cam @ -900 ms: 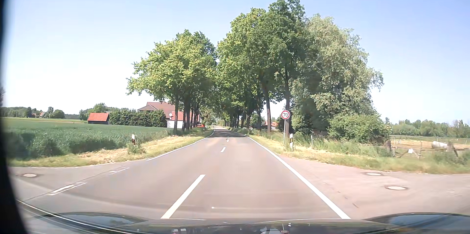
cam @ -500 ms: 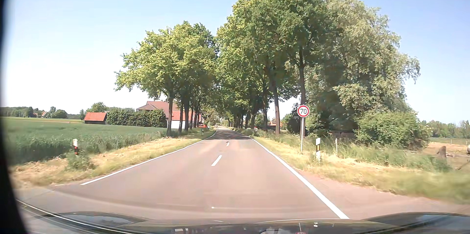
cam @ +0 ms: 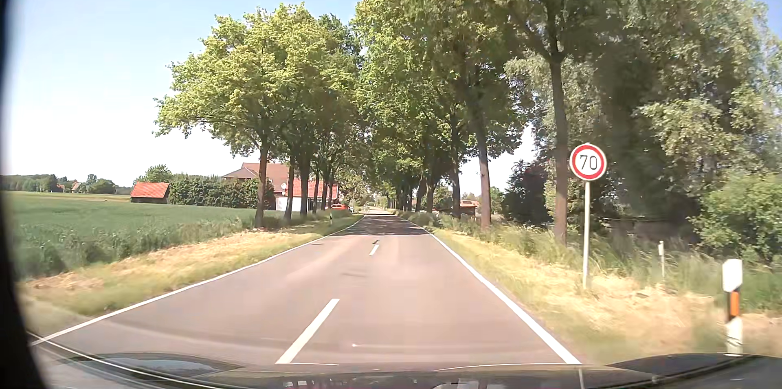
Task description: Follow the waypoints while adhering to traffic rules and regulations
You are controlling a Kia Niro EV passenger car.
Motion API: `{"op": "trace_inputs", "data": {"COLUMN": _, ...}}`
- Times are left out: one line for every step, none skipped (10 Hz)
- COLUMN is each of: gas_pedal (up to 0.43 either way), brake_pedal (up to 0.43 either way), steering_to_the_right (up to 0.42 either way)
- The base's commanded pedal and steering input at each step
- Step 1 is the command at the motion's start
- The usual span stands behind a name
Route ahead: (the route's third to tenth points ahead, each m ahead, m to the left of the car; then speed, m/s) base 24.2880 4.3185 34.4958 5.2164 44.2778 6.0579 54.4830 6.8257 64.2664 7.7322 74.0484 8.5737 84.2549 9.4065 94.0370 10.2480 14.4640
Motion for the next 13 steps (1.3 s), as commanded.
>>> {"op": "trace_inputs", "data": {"gas_pedal": 0.299, "brake_pedal": 0.0, "steering_to_the_right": -0.01}}
{"op": "trace_inputs", "data": {"gas_pedal": 0.311, "brake_pedal": 0.0, "steering_to_the_right": -0.01}}
{"op": "trace_inputs", "data": {"gas_pedal": 0.319, "brake_pedal": 0.0, "steering_to_the_right": -0.01}}
{"op": "trace_inputs", "data": {"gas_pedal": 0.319, "brake_pedal": 0.0, "steering_to_the_right": -0.009}}
{"op": "trace_inputs", "data": {"gas_pedal": 0.331, "brake_pedal": 0.0, "steering_to_the_right": -0.009}}
{"op": "trace_inputs", "data": {"gas_pedal": 0.331, "brake_pedal": 0.0, "steering_to_the_right": -0.008}}
{"op": "trace_inputs", "data": {"gas_pedal": 0.339, "brake_pedal": 0.0, "steering_to_the_right": -0.008}}
{"op": "trace_inputs", "data": {"gas_pedal": 0.339, "brake_pedal": 0.0, "steering_to_the_right": -0.008}}
{"op": "trace_inputs", "data": {"gas_pedal": 0.339, "brake_pedal": 0.0, "steering_to_the_right": -0.008}}
{"op": "trace_inputs", "data": {"gas_pedal": 0.339, "brake_pedal": 0.0, "steering_to_the_right": -0.008}}
{"op": "trace_inputs", "data": {"gas_pedal": 0.339, "brake_pedal": 0.0, "steering_to_the_right": -0.008}}
{"op": "trace_inputs", "data": {"gas_pedal": 0.331, "brake_pedal": 0.0, "steering_to_the_right": -0.008}}
{"op": "trace_inputs", "data": {"gas_pedal": 0.331, "brake_pedal": 0.0, "steering_to_the_right": -0.008}}
